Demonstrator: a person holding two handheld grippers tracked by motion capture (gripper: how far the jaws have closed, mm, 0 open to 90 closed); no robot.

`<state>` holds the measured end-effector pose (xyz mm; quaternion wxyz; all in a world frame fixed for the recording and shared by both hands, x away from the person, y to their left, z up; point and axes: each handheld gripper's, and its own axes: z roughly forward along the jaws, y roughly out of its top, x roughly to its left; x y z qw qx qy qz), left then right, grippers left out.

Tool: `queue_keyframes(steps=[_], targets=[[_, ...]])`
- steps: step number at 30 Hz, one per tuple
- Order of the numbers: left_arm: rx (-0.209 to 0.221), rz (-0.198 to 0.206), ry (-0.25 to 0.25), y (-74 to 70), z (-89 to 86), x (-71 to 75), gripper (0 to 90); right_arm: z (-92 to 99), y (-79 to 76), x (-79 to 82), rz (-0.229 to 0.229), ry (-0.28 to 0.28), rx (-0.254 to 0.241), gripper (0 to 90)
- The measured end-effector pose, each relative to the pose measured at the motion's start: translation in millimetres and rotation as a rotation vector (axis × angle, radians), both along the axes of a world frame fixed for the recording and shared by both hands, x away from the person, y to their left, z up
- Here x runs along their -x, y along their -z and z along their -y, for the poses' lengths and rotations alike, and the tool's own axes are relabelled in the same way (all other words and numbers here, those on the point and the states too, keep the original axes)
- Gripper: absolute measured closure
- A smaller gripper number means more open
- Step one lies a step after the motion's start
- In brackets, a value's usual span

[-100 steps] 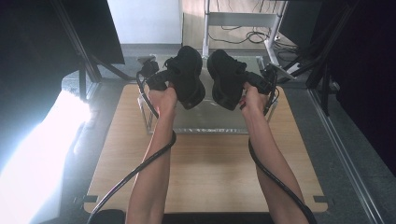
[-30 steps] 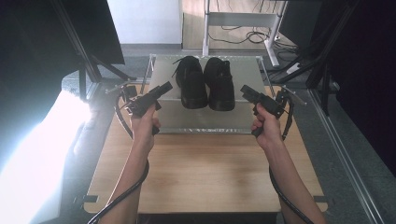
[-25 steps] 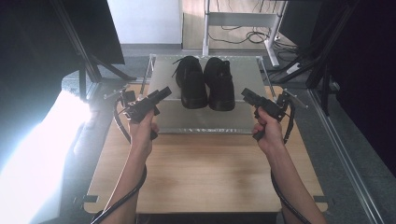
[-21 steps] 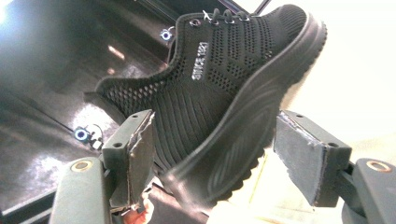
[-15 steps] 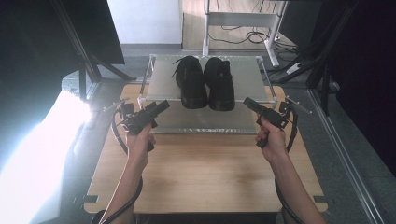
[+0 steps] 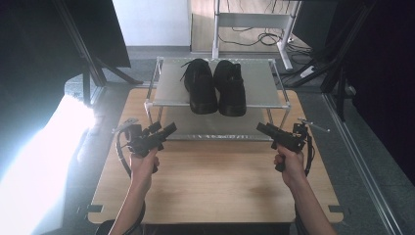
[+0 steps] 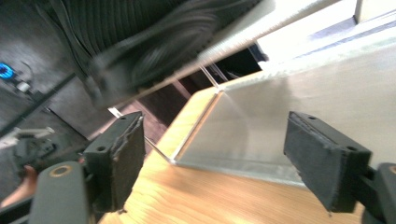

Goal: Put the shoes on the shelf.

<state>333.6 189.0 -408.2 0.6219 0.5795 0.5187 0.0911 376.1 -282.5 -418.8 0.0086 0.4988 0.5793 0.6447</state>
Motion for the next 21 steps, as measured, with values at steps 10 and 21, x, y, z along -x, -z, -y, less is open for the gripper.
queue_keyframes(steps=[10,21], targets=[[-0.193,-0.022,-0.025,23.8,3.1,14.4,6.5,3.1,19.0,17.2,0.026,0.014,0.240,14.3],[-0.370,-0.077,-0.015,59.2,12.6,30.3,0.0,2.9,48.2,31.9,0.019,0.013,0.477,2.6]])
